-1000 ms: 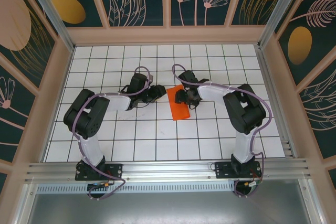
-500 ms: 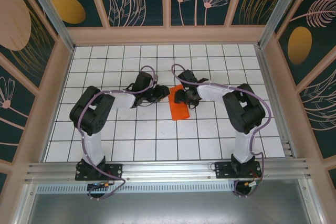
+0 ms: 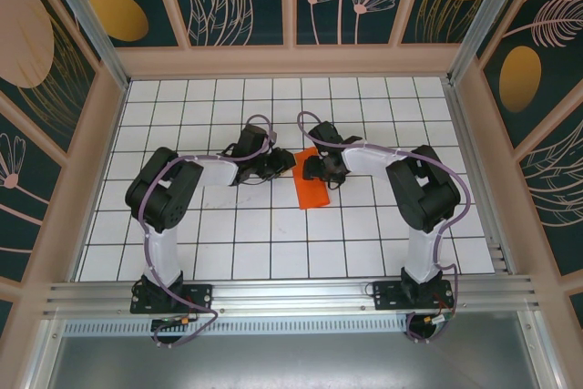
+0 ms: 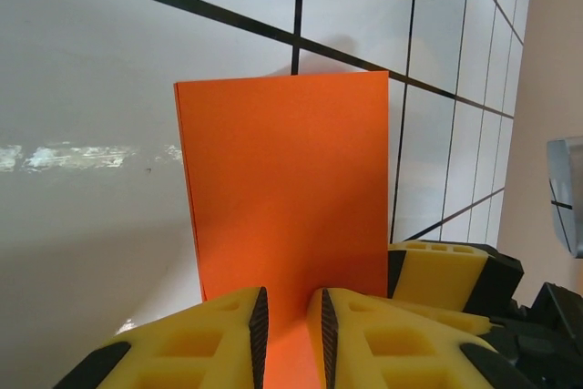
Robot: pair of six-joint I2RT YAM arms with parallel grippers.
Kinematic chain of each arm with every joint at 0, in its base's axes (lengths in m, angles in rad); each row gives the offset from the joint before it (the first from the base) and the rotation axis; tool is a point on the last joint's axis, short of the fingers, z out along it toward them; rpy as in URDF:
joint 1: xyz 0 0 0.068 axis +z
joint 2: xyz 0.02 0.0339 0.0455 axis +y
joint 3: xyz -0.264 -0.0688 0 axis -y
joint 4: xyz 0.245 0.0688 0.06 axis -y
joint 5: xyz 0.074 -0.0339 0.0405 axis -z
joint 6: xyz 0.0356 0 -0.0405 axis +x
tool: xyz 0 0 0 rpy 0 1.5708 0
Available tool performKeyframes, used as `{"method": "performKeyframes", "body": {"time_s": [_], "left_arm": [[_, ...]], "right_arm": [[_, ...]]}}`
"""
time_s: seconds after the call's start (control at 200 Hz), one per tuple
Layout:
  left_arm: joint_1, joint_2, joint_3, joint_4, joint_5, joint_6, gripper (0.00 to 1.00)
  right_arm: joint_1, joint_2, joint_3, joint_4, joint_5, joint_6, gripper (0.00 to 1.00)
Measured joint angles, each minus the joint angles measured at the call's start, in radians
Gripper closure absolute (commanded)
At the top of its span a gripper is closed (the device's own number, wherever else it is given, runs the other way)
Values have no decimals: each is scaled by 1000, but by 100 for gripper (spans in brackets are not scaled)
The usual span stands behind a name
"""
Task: Fold a paper plane with a square sheet of paper (pick it up from the middle)
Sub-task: Hold the square sheet of paper at the center of the table.
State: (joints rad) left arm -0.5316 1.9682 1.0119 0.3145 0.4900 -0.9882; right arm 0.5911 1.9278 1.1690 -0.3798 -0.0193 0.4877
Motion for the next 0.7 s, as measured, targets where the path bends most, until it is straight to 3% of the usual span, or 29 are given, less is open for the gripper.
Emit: {"method": "performKeyframes", "body": {"time_s": [0.701], "left_arm": [[-11,45,54,-58,0,13,76]], "right_arm": [[0,11,14,-21,-4,-37,32]]}}
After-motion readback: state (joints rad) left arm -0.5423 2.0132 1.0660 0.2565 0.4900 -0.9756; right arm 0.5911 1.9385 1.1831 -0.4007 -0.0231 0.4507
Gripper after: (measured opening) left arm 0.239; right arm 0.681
